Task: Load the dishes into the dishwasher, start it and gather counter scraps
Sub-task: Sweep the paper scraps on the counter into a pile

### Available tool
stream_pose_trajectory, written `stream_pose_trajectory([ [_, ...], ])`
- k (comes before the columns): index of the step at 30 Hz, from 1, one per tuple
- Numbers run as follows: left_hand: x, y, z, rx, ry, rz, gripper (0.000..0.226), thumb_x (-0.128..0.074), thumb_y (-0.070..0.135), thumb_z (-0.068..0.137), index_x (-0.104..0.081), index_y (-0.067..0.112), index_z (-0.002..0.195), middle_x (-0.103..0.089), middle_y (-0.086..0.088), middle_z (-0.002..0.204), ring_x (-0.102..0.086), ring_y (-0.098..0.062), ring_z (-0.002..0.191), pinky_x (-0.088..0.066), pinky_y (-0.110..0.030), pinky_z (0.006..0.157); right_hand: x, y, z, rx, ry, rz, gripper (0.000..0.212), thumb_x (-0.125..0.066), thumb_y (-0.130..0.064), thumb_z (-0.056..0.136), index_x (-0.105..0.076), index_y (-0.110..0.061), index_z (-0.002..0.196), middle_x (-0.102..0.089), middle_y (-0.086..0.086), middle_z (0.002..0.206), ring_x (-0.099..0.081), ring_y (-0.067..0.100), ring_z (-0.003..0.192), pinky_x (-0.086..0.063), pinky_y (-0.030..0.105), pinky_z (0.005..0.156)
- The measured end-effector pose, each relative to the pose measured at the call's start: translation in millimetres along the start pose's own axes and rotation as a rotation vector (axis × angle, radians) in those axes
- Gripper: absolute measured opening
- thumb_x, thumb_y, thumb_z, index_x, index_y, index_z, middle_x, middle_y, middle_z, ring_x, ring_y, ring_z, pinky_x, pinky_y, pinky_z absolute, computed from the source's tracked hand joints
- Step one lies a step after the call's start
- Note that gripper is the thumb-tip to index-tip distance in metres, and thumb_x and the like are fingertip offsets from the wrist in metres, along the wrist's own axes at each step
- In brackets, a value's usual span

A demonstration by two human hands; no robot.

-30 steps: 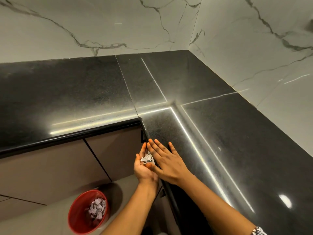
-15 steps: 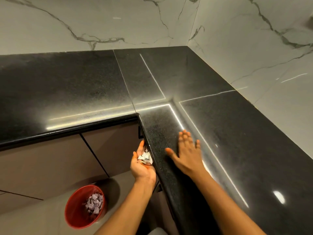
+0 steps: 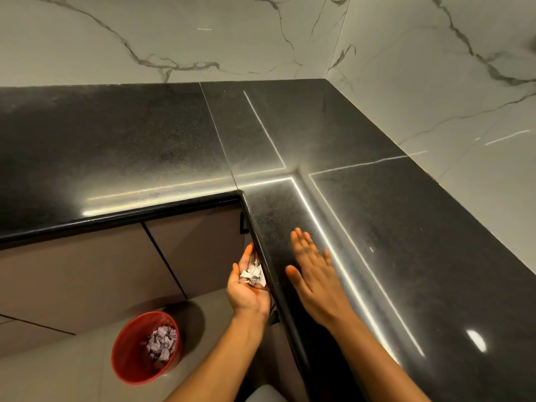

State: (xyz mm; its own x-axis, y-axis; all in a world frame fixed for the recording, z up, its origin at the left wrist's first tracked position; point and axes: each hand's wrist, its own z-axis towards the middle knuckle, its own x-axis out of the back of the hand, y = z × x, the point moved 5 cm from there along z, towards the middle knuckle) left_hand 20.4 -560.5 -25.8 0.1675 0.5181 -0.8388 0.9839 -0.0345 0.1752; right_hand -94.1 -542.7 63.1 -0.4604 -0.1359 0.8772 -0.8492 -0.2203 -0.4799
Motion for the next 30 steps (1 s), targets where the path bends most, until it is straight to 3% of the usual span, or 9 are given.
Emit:
stream_pose_trajectory([
  [5, 6.8, -4.7, -14.9, 0.05, -0.019, 0.064, 0.049, -0.022, 0.035, 0.101, -0.056, 0.007, 0.124, -0.063, -0.014, 0.121, -0.058, -0.028, 0.114, -0.039, -0.043, 0.102, -18.4, 6.7, -48.6, 0.067, -0.111, -0.218, 0.08, 0.003, -0.075, 0.084, -0.006, -0.03, 0.15, 0.009, -0.018, 0.154, 0.013, -0.003, 0.141, 0.007, 0.041, 0.114],
  [11, 14.5, -7.3, -24.2, 0.067, 0.003, 0.075, 0.054, -0.022, 0.035, 0.1, -0.069, 0.01, 0.11, -0.072, -0.009, 0.104, -0.064, -0.024, 0.104, -0.045, -0.041, 0.098, -36.4, -25.8, -23.2, 0.205, -0.229, -0.19, 0.082, 0.013, -0.075, 0.077, 0.002, -0.035, 0.148, 0.016, -0.023, 0.152, 0.02, -0.003, 0.139, 0.015, 0.041, 0.114],
  [14, 9.9, -8.4, -21.9, 0.009, 0.01, -0.004, 0.06, -0.021, 0.033, 0.1, -0.075, 0.006, 0.096, -0.07, -0.015, 0.105, -0.069, -0.025, 0.094, -0.051, -0.04, 0.091, -9.7, 9.3, 9.7, -0.079, -0.027, 0.038, 0.078, -0.001, -0.073, 0.083, 0.007, -0.029, 0.146, 0.019, -0.019, 0.149, 0.017, 0.001, 0.141, 0.012, 0.036, 0.114],
  [17, 6.6, -10.4, -19.1, -0.01, 0.04, 0.007, 0.054, -0.022, 0.033, 0.101, -0.066, 0.004, 0.111, -0.069, -0.015, 0.107, -0.062, -0.028, 0.104, -0.043, -0.042, 0.098, 13.4, 63.7, 35.4, -0.353, 0.03, -0.178, 0.073, -0.015, -0.061, 0.093, -0.001, -0.019, 0.151, 0.009, -0.004, 0.157, 0.007, 0.01, 0.145, 0.005, 0.045, 0.116],
  [21, 2.0, -5.4, -10.7, -0.02, 0.027, -0.003, 0.052, -0.022, 0.033, 0.101, -0.06, 0.003, 0.119, -0.068, -0.015, 0.109, -0.058, -0.029, 0.112, -0.041, -0.043, 0.101, -3.7, 47.0, 43.8, -0.163, -0.073, -0.314, 0.107, 0.013, -0.083, 0.067, 0.002, -0.017, 0.151, 0.009, -0.001, 0.158, 0.011, 0.012, 0.145, 0.007, 0.044, 0.116],
  [24, 4.1, -1.8, -7.2, -0.024, 0.023, 0.011, 0.056, -0.022, 0.031, 0.1, -0.07, 0.002, 0.104, -0.067, -0.017, 0.113, -0.055, -0.029, 0.117, -0.039, -0.041, 0.104, -25.0, 7.1, 35.0, 0.025, -0.131, -0.278, 0.111, 0.024, -0.082, 0.061, 0.002, -0.021, 0.15, 0.011, -0.005, 0.157, 0.014, 0.007, 0.143, 0.007, 0.044, 0.117],
  [26, 5.7, 3.3, -8.3, 0.004, 0.007, 0.019, 0.052, -0.03, 0.03, 0.094, -0.074, 0.003, 0.096, -0.062, -0.018, 0.121, -0.052, -0.03, 0.122, -0.033, -0.044, 0.11, -36.7, -23.3, 30.3, 0.094, -0.179, 0.005, 0.104, 0.015, -0.083, 0.067, -0.011, -0.025, 0.15, -0.003, -0.008, 0.158, 0.004, 0.001, 0.142, 0.002, 0.039, 0.118],
  [27, 6.1, 8.6, -9.7, 0.026, -0.004, -0.006, 0.049, -0.036, 0.031, 0.088, -0.076, 0.004, 0.093, -0.062, -0.019, 0.122, -0.053, -0.03, 0.121, -0.033, -0.044, 0.109, -41.1, -38.5, 28.3, 0.066, -0.143, 0.324, 0.097, 0.001, -0.084, 0.073, -0.025, -0.027, 0.147, -0.018, -0.008, 0.156, -0.009, 0.0, 0.142, -0.007, 0.035, 0.118],
  [30, 14.3, 35.8, -10.8, 0.001, 0.025, -0.04, 0.055, -0.031, 0.031, 0.093, -0.077, 0.003, 0.085, -0.068, -0.015, 0.112, -0.065, -0.024, 0.107, -0.046, -0.037, 0.098, -57.3, -61.6, 23.4, -0.233, 0.146, 1.196, 0.082, -0.032, -0.086, 0.071, -0.058, -0.029, 0.124, -0.054, -0.007, 0.134, -0.046, 0.0, 0.126, -0.034, 0.02, 0.104],
])
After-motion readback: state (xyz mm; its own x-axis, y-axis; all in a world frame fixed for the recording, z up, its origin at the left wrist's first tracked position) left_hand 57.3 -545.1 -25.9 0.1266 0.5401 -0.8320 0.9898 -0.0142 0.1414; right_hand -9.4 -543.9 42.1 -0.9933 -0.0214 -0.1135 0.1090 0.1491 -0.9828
